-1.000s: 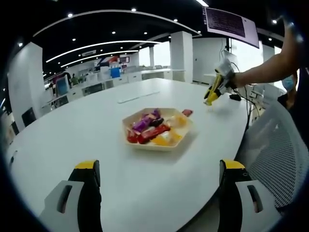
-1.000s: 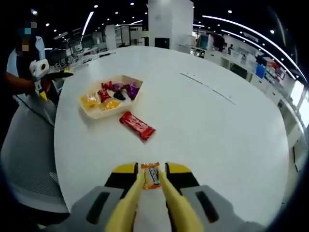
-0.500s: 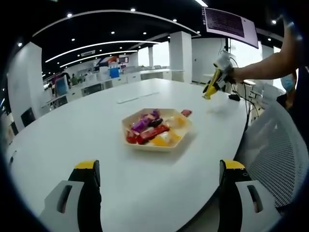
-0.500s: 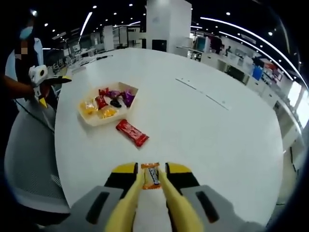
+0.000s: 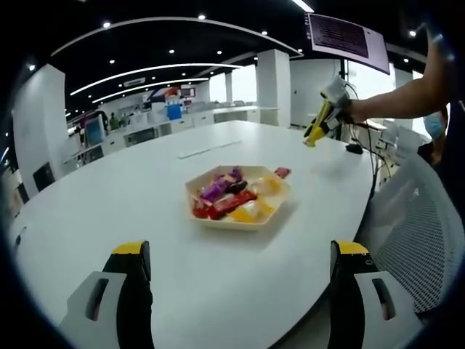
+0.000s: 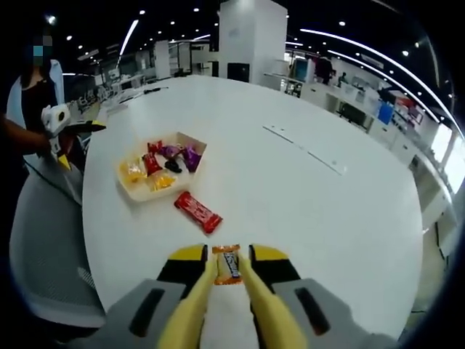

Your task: Place the target food into the container with the food tongs after gripping and lifting it, then release it inside without dropping or visibly crushing the food.

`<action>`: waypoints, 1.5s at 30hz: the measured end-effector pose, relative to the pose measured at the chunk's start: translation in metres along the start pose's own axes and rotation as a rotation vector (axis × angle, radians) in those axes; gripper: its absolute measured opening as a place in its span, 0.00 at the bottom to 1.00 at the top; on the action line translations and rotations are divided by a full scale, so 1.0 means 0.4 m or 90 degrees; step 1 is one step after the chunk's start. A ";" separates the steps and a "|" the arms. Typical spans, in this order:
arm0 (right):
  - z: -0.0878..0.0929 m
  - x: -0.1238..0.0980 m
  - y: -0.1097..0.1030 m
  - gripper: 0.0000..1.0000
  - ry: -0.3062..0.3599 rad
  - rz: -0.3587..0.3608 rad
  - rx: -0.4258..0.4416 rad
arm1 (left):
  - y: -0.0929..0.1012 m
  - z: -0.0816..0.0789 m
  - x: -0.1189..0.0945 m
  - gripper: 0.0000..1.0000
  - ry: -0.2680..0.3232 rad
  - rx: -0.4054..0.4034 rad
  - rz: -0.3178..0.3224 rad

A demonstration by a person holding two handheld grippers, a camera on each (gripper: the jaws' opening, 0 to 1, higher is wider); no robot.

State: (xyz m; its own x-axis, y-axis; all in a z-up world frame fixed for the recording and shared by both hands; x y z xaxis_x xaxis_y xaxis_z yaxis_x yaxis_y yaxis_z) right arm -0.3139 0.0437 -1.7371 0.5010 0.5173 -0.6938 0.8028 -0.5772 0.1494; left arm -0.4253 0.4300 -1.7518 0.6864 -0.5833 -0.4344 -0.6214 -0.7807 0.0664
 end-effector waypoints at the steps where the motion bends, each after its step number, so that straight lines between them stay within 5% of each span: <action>1: -0.004 0.001 -0.002 0.21 0.000 -0.002 -0.002 | 0.000 0.000 0.000 1.00 0.000 0.000 0.001; 15: -0.081 0.029 -0.034 0.21 0.006 -0.025 -0.031 | -0.001 -0.007 -0.002 1.00 0.012 -0.001 0.000; 45: -0.322 0.168 -0.158 0.21 0.060 -0.100 -0.101 | -0.002 -0.016 -0.006 1.00 0.023 0.004 -0.004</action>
State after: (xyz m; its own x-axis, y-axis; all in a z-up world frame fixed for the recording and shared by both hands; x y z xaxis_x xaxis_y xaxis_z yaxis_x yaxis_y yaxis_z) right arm -0.2894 0.1963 -1.7026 0.3881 0.6536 -0.6497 0.9101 -0.3829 0.1585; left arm -0.4239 0.4306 -1.7450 0.7039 -0.5858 -0.4018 -0.6187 -0.7835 0.0585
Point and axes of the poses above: the point that each gripper's makers call its tool centre point, and the gripper's own axes: x roughly forward along the fingers, y roughly to its right, z roughly out of its underside, the point moved 3 cm from there along -x, roughly backward along the fingers, and after that the axes turned 7 degrees about -x, right-handed, at the moved point
